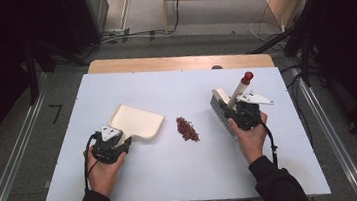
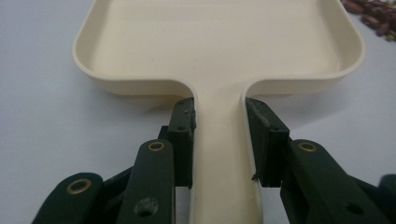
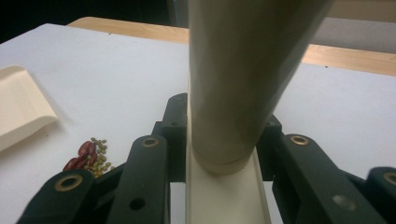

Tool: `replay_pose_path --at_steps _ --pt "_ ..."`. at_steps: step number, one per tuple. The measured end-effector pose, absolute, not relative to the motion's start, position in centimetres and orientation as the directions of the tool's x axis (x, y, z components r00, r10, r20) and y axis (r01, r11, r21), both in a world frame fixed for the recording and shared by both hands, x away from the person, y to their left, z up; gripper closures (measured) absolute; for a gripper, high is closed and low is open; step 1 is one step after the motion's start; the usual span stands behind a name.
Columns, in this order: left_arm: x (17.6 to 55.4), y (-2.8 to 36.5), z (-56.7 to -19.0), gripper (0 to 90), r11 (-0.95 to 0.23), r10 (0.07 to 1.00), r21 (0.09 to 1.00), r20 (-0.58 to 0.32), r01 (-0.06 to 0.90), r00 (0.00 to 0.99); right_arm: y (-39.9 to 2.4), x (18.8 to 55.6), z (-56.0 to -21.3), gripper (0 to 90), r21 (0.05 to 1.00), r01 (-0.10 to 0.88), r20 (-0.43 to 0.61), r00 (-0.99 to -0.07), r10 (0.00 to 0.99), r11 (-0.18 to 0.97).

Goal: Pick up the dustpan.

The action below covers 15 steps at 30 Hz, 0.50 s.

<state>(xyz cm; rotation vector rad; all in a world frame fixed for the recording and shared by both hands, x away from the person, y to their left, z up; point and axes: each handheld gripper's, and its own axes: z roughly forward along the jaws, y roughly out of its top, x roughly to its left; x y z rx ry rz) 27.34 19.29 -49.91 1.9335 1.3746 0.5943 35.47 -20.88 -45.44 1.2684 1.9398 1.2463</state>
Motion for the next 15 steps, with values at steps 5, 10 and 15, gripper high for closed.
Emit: replay_pose_path --at_steps 5,10,15 --pt "26.6 19.0 -49.7 67.2 -0.249 0.921 0.749 -0.013 0.614 0.390 -20.8 35.5 -45.5 64.3 0.890 0.432 0.065 -0.440 0.896 0.147" --pt "26.0 19.1 -49.6 67.2 -0.253 0.912 0.748 -0.026 0.614 0.408 -20.7 35.5 -45.5 64.3 0.888 0.435 0.066 -0.441 0.895 0.149" --pt "25.3 18.9 -49.4 67.2 -0.286 0.890 0.744 -0.027 0.603 0.455 -20.8 35.6 -45.5 64.3 0.887 0.439 0.069 -0.439 0.896 0.147"
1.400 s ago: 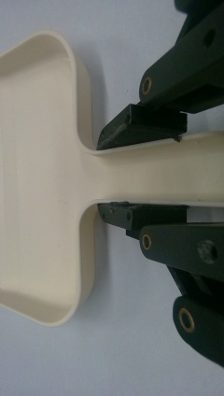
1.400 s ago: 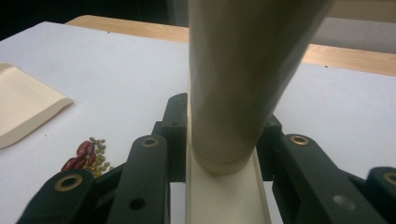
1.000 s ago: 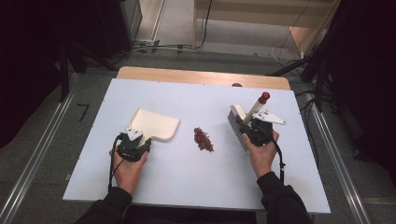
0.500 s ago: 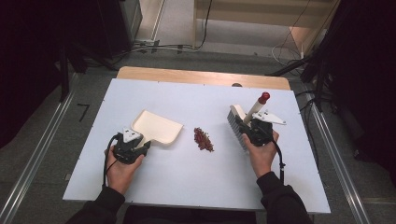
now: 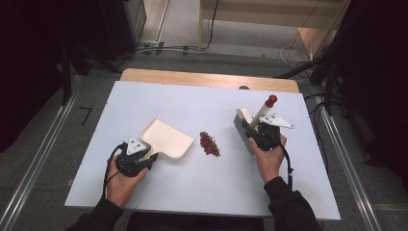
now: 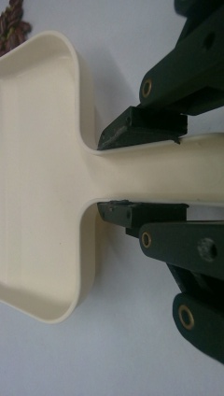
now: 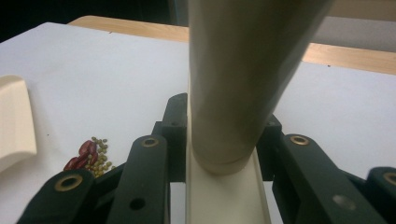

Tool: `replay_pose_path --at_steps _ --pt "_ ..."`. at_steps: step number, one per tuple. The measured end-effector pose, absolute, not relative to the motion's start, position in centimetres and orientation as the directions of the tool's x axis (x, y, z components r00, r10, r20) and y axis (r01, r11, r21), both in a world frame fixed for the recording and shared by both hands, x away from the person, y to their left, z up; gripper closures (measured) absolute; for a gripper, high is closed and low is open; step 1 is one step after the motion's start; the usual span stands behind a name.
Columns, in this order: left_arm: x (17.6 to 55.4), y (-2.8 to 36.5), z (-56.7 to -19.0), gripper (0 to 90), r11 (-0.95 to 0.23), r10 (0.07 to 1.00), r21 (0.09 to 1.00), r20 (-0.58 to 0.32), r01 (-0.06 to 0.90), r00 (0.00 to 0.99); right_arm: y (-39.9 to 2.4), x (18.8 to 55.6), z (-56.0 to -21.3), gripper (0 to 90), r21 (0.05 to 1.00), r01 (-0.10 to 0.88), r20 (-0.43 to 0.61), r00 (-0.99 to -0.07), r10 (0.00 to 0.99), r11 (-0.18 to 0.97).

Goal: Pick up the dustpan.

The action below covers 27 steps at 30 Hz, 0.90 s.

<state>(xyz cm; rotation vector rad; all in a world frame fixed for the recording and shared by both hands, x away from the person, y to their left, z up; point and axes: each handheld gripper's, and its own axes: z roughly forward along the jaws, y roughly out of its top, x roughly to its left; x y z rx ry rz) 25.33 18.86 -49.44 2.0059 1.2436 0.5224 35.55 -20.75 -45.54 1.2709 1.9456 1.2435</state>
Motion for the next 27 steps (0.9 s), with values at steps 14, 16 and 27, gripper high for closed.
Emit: replay_pose_path --at_steps 14,16,27 --pt "24.7 17.1 -49.6 67.2 -0.368 0.820 0.744 -0.024 0.558 0.572 -20.4 35.6 -45.7 64.3 0.886 0.437 0.064 -0.448 0.892 0.156" --pt "24.7 17.0 -49.6 67.2 -0.373 0.815 0.744 -0.023 0.555 0.579 -20.4 35.6 -45.7 64.3 0.886 0.438 0.065 -0.446 0.893 0.154" --pt "24.6 16.4 -49.8 67.2 -0.419 0.783 0.730 -0.010 0.540 0.621 -20.3 35.6 -45.7 64.3 0.885 0.441 0.069 -0.447 0.892 0.153"
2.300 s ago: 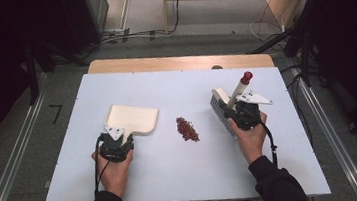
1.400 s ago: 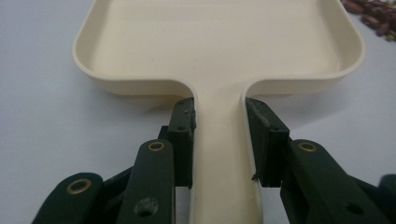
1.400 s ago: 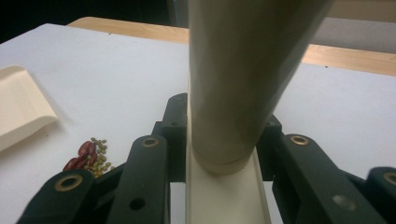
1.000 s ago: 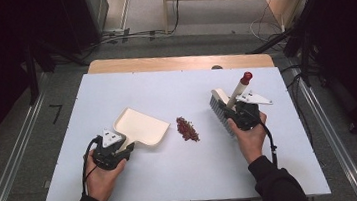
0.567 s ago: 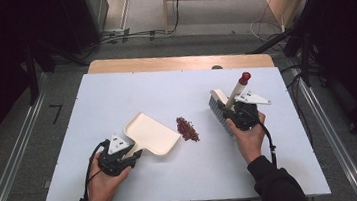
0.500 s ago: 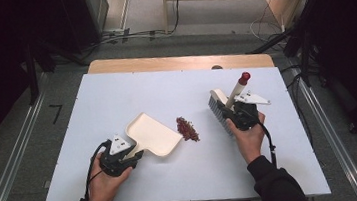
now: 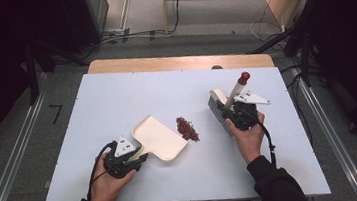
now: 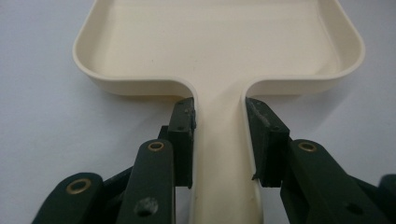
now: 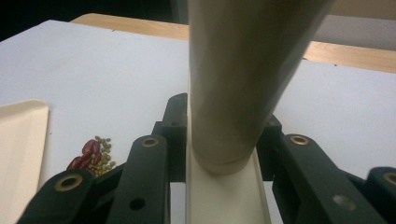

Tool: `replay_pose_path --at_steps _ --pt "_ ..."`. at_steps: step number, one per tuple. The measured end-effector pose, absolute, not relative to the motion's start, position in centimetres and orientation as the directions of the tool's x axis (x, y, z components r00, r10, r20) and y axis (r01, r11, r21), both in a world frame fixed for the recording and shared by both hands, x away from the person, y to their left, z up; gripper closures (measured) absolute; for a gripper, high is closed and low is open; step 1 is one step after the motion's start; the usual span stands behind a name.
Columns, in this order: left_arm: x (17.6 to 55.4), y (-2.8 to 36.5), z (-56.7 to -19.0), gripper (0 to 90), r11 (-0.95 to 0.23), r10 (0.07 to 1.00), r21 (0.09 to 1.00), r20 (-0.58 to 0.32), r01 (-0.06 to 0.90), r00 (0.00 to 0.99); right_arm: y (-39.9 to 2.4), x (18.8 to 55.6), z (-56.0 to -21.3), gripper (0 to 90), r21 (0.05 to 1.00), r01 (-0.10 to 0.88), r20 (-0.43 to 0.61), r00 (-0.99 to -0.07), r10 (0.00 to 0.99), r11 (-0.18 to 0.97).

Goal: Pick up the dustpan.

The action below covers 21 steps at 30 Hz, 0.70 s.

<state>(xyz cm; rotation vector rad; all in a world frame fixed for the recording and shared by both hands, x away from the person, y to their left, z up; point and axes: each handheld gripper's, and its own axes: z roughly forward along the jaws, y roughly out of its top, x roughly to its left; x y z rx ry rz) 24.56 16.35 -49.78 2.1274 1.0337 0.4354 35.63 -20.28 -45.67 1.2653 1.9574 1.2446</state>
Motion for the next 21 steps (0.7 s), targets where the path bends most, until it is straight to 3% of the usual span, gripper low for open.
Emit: replay_pose_path --at_steps 21 --pt "24.37 15.37 -49.90 67.2 -0.454 0.760 0.719 0.004 0.526 0.649 -19.64 35.63 -45.64 64.3 0.885 0.435 0.060 -0.458 0.887 0.165"
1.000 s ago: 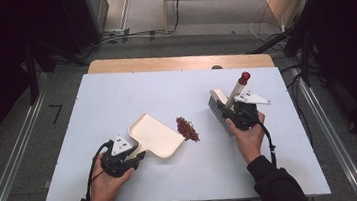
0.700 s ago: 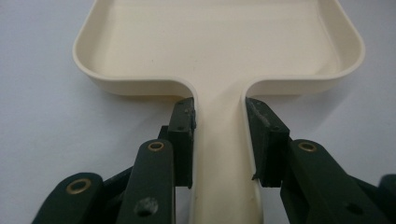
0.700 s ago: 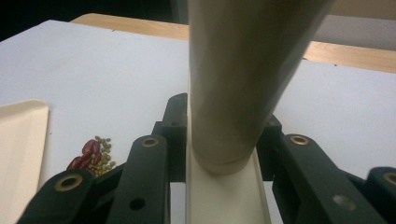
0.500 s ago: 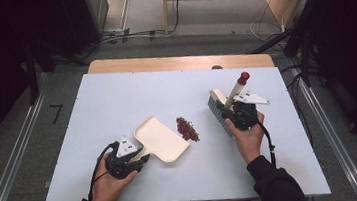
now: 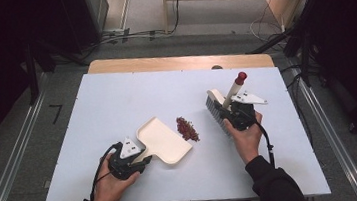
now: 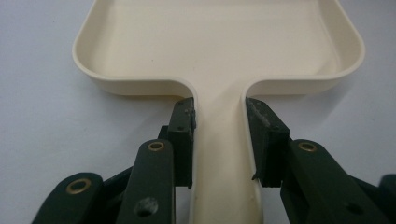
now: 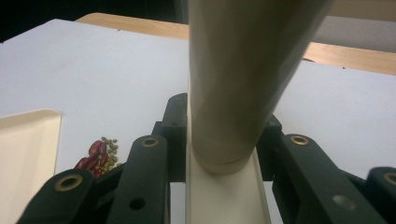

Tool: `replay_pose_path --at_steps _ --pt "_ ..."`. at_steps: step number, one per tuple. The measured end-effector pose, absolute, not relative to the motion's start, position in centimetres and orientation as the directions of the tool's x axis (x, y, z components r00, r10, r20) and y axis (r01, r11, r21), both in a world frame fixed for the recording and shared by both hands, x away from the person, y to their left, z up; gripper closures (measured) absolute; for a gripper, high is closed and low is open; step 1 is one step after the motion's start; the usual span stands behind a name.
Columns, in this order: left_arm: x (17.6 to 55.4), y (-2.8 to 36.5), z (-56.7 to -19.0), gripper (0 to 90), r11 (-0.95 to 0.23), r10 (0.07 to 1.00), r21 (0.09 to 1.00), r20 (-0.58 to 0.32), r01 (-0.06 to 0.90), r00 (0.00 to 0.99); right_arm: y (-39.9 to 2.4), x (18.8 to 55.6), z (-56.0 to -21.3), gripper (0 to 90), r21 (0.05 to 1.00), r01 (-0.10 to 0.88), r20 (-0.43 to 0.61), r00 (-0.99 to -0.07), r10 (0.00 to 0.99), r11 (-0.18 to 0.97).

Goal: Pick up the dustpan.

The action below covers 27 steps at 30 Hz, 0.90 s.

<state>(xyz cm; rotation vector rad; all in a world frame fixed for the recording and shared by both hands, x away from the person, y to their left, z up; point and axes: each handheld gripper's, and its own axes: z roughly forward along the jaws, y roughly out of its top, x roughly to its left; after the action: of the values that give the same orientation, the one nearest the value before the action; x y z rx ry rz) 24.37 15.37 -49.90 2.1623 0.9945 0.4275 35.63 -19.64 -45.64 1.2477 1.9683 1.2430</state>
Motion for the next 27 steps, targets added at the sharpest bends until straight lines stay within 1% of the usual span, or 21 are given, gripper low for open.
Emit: replay_pose_path --at_steps 9,27 --pt "24.3 15.3 -49.9 67.2 -0.461 0.758 0.717 0.011 0.523 0.653 -19.4 35.6 -45.6 64.3 0.886 0.434 0.064 -0.463 0.884 0.164" --pt "24.2 15.3 -49.8 67.2 -0.472 0.751 0.714 0.017 0.518 0.660 -17.7 35.6 -45.5 64.3 0.891 0.406 0.026 -0.491 0.871 0.203"
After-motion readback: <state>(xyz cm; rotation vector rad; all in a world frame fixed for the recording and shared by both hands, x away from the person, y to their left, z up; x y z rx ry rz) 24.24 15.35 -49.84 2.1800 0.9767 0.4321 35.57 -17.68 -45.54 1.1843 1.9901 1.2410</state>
